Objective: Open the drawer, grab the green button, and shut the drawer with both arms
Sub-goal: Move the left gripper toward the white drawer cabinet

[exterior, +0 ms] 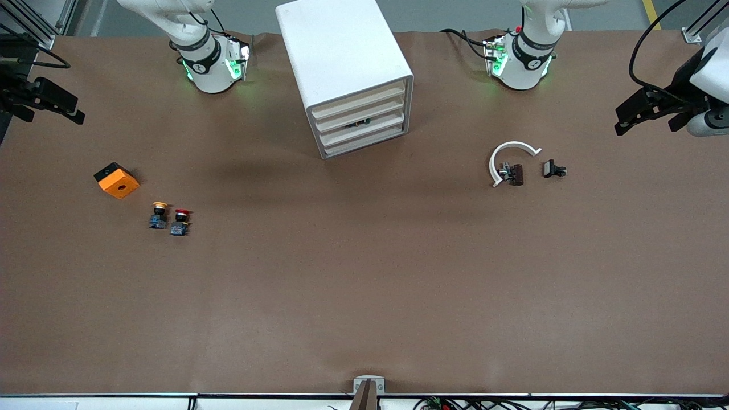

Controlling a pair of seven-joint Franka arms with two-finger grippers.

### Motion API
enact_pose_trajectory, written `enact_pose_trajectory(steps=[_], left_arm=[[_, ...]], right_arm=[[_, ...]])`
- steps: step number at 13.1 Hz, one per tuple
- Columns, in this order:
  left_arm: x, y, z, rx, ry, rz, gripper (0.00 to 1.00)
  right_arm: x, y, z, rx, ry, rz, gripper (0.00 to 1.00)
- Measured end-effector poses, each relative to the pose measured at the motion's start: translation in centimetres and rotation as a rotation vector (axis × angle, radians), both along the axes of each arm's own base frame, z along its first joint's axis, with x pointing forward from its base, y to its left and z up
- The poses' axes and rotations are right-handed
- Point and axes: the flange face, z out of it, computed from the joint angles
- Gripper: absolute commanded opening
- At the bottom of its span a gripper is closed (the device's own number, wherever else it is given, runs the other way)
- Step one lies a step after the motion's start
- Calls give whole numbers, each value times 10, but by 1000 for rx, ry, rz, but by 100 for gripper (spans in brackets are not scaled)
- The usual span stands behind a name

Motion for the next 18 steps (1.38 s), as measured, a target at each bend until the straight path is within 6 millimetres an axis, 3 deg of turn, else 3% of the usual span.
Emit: enact_pose_trajectory(steps=[6, 8, 12, 16, 18], left_arm=[[2, 0, 2, -1, -5, 0, 100], [11, 0, -8, -3, 12, -1, 100], [45, -19, -74, -33, 133, 9, 100], [83, -72, -165, -127, 238, 219, 100], [90, -114, -205, -108, 273, 335, 100]], right_arm=[[0, 0, 0, 0, 0, 0, 100], [0, 0, 0, 0, 0, 0, 100], [0, 1, 6, -2, -15, -10, 100], [4, 12, 15, -10, -32, -132, 100], [10, 28, 10, -14, -30, -211, 100]])
